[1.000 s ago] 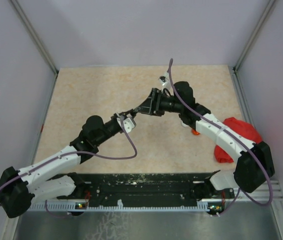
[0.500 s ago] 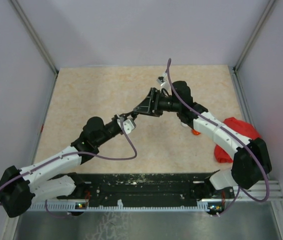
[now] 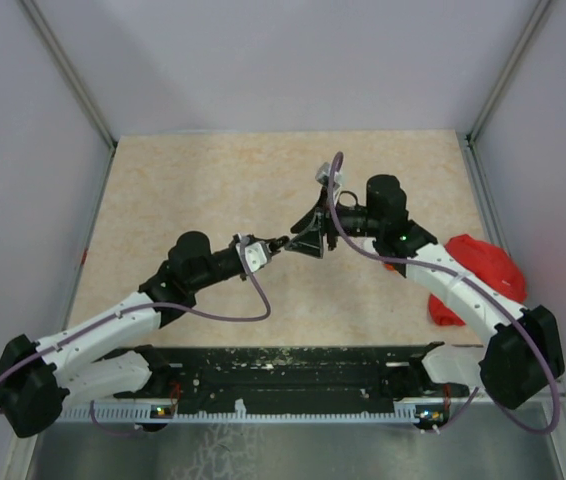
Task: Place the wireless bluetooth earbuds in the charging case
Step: Pick up the charging case at the center of the board, then open the charging case.
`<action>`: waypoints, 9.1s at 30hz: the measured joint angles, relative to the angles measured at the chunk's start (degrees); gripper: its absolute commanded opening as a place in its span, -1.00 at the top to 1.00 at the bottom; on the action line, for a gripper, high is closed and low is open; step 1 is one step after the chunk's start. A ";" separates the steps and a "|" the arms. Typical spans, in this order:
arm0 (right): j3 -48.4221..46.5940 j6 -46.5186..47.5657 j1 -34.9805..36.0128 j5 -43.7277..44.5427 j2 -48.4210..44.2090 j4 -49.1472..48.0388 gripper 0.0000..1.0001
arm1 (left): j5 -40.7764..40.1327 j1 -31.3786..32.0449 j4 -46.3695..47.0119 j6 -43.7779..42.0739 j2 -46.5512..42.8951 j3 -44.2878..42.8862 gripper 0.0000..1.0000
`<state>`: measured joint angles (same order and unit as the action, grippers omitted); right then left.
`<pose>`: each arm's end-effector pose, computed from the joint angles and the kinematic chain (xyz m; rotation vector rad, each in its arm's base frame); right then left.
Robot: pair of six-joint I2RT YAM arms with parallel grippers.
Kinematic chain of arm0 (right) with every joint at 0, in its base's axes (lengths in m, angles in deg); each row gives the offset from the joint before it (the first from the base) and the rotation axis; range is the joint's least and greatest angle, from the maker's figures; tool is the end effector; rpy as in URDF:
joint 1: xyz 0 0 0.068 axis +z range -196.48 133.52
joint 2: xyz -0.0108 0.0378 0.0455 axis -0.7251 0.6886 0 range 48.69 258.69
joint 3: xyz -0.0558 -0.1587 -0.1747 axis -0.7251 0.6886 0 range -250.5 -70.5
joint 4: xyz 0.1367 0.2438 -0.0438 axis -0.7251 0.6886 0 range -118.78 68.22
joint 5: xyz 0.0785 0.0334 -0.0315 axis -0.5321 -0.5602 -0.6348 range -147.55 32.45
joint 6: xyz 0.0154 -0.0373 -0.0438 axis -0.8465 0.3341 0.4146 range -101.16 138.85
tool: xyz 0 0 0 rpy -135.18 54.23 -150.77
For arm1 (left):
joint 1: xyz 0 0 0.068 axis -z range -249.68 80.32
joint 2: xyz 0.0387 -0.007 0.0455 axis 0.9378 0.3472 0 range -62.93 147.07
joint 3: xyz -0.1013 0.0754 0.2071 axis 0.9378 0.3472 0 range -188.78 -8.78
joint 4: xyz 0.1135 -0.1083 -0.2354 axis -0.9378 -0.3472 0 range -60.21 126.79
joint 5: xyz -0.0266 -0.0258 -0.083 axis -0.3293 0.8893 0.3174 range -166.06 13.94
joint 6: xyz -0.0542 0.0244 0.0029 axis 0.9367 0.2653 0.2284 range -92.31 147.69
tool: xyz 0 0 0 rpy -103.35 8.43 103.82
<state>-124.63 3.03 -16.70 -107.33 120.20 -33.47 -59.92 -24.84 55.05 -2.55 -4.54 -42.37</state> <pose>0.2608 0.1875 0.2888 -0.8800 1.7018 1.3251 0.1909 -0.2071 0.2406 1.1958 1.2064 -0.4281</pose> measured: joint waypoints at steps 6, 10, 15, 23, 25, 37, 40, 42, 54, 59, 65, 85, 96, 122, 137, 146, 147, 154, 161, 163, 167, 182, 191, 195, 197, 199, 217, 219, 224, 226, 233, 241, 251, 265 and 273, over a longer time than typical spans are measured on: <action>4.44 20.81 0.50 -3.65 -4.81 0.11 -0.21 | 5.49 -0.42 -3.34 0.70 -0.04 -2.29 0.99; 5.55 34.67 1.36 -4.35 -5.90 1.97 -0.14 | 8.39 -0.59 -5.57 0.68 -0.04 -3.61 0.99; 5.64 46.66 2.51 -4.50 -6.05 6.19 0.01 | 11.04 -0.63 -8.22 0.61 -0.04 -4.90 0.99; 5.60 54.29 4.11 -5.09 -6.05 9.11 0.28 | 13.84 -0.63 -10.73 0.63 -0.02 -5.51 0.97; 5.57 55.30 4.39 -5.16 -6.05 9.20 0.33 | 14.29 -0.63 -11.32 0.63 0.00 -5.90 0.94; 4.13 61.66 5.70 -3.82 -5.33 13.42 1.00 | 15.72 -0.63 -14.58 1.01 -0.02 -6.86 0.18; 4.11 64.06 5.99 -1.38 -6.12 14.14 1.00 | 15.69 -0.74 -15.85 2.36 -0.02 -7.82 0.12; 4.11 65.83 6.05 0.79 -7.06 14.14 1.00 | 15.67 -0.94 -16.68 3.56 -0.07 -8.66 0.09; 12.31 77.72 7.98 16.17 -14.51 2.29 1.00 | 30.47 -19.15 -15.50 23.43 -0.81 -10.01 -0.25; 15.23 81.20 10.71 20.20 -14.51 -2.27 1.00 | 36.33 -21.73 -9.22 37.22 -0.81 -10.01 -0.36; 17.75 85.68 16.55 23.50 -14.51 -9.73 1.00 | 36.85 -24.28 -5.40 50.71 -0.57 -10.01 -0.31; 23.45 97.50 24.81 30.12 -10.73 -27.21 1.00 | 45.27 -26.25 -3.21 77.53 7.98 -11.69 0.14; 23.47 100.26 25.94 31.34 -9.35 -29.53 1.00 | 48.06 -26.16 -1.64 82.14 10.88 -11.67 0.19; 26.49 106.07 26.36 33.62 -7.13 -38.23 0.27 | 50.36 -25.86 17.05 98.84 14.38 -7.39 0.99; 28.41 104.54 26.36 36.98 -3.37 -43.41 0.16 | 48.70 -28.81 23.80 105.09 14.62 -2.38 0.99; 28.65 100.02 25.90 38.32 -2.69 -45.44 0.11 | 43.45 -30.05 23.98 104.28 12.68 0.28 0.99; 28.65 99.10 25.81 38.45 -2.69 -45.68 0.09 | 42.69 -30.12 23.67 103.67 12.37 0.44 0.99; 28.09 80.50 25.27 41.24 -5.75 -42.88 0.03 | 32.15 -30.23 18.36 93.68 6.54 1.53 0.99; 16.55 47.12 20.48 42.21 -9.86 -29.53 -0.07 | 24.57 -30.27 23.56 90.38 4.02 6.43 0.99; 12.37 36.11 16.72 39.98 -10.03 -25.88 -0.07 | 23.71 -30.25 26.47 90.49 4.48 7.82 0.99; 6.51 16.68 9.73 31.19 -8.79 -21.44 -0.11 | 22.82 -30.18 33.35 90.66 5.25 9.33 0.99; -0.22 -21.07 3.43 1.90 7.37 -25.16 -0.35 | 21.94 -28.70 51.01 91.76 5.53 10.32 0.99; -1.86 -25.86 3.43 -2.89 10.78 -31.50 0.04 | 21.97 -26.40 55.63 92.87 7.76 10.32 0.99; -2.60 -27.41 3.50 -4.15 12.52 -33.53 0.23 | 21.97 -25.79 56.68 93.20 8.48 10.32 0.99; -2.64 -27.98 3.65 -4.96 12.70 -33.90 0.45 | 21.97 -25.62 56.89 93.22 8.55 10.32 0.99; -3.02 -28.00 3.76 -5.42 12.83 -33.79 0.67 | 22.05 -25.51 57.42 93.35 8.61 10.32 0.99; -18.51 -2.10 3.10 -10.97 13.33 3.19 1.00 | 37.20 -25.35 29.38 69.35 1.90 2.73 0.04; -20.72 2.12 3.10 -11.26 13.44 8.70 1.00 | 40.61 -25.33 21.51 62.42 1.86 -0.39 0.04; -24.52 10.40 3.19 -12.15 14.51 19.52 1.00 | 45.94 -25.33 3.28 46.77 1.95 -7.48 0.05; -24.79 12.92 3.50 -12.35 14.91 22.69 1.00 | 47.43 -25.33 -0.87 42.97 2.10 -9.09 0.05; -25.83 18.38 5.33 -12.35 16.57 30.38 1.00 | 51.65 -25.33 -2.75 40.92 4.35 -9.73 0.11; -27.96 20.94 6.69 -11.30 17.55 33.90 1.00 | 52.94 -25.33 -1.66 41.16 4.63 -9.55 0.21; -30.42 24.15 8.37 -8.55 19.32 38.49 1.00 | 53.24 -25.16 -11.69 34.16 5.38 -10.80 0.35; -33.11 28.09 9.94 -5.44 19.76 43.67 0.66 | 53.16 -24.59 -19.17 26.69 5.31 -12.57 0.99; -32.94 26.67 9.73 -5.51 19.67 43.08 0.28 | 51.87 -24.57 -19.45 19.89 1.18 -10.05 0.99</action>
<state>-157.57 29.70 -6.97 -112.83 139.87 9.61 -8.05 -49.41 35.60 17.34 -3.36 -52.42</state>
